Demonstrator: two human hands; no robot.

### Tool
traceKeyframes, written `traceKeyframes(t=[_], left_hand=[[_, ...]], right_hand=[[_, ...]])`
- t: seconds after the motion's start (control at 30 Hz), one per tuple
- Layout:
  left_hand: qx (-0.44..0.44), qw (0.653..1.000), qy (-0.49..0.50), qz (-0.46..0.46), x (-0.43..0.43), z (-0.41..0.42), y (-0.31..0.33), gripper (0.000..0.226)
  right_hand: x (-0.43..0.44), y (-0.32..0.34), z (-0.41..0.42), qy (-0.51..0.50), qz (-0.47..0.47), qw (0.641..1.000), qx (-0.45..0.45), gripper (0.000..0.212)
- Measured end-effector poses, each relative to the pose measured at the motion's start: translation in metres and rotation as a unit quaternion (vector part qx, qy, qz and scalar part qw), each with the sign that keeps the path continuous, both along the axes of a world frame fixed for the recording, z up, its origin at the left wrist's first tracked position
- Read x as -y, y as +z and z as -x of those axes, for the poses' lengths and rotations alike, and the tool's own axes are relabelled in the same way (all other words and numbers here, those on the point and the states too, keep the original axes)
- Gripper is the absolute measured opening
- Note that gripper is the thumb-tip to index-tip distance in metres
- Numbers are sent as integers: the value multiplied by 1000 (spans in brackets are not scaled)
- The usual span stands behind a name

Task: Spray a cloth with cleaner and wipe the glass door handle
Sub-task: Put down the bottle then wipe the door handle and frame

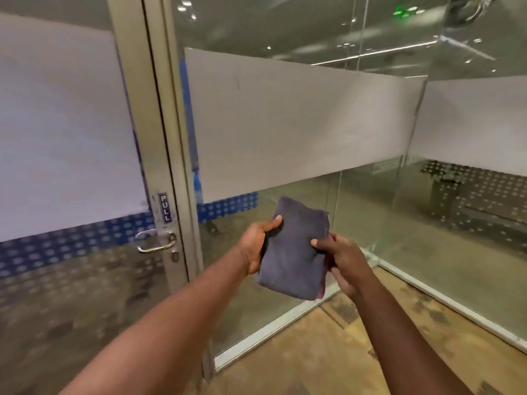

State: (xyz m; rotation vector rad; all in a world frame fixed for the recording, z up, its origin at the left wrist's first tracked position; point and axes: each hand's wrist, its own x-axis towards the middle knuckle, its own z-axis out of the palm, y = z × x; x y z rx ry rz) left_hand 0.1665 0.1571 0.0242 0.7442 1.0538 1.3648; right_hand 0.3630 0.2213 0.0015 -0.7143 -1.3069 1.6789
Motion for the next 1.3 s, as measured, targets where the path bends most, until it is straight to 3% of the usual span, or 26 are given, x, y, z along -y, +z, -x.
traceKeyframes(t=[0.27, 0.43, 0.57, 0.7, 0.93, 0.97, 1.1, 1.2, 1.3], left_hand=[[-52, 988, 141, -14, 57, 117, 8, 36], [-44, 976, 208, -55, 75, 174, 0, 54], [-52, 967, 242, -60, 73, 208, -14, 48], [-93, 961, 258, -46, 63, 235, -27, 40], [-253, 932, 258, 25, 26, 285, -41, 32], [-286, 923, 256, 37, 19, 294, -41, 34], [-371, 888, 265, 66, -2, 323, -50, 34], [-399, 870, 279, 78, -13, 341, -60, 34], [-431, 859, 262, 87, -20, 354, -67, 38]], right_hand=[[22, 15, 131, 121, 19, 990, -75, 42], [33, 13, 192, 208, 94, 967, -116, 48], [32, -4, 230, 271, 227, 923, -154, 65], [23, -27, 260, 348, 311, 867, -175, 61], [-16, -61, 330, 488, 315, 784, -217, 81], [-25, -63, 338, 487, 317, 785, -216, 86], [-55, -76, 368, 425, 293, 843, -150, 90], [-63, -82, 386, 438, 321, 831, -117, 71], [-65, -89, 401, 407, 314, 856, -49, 53]])
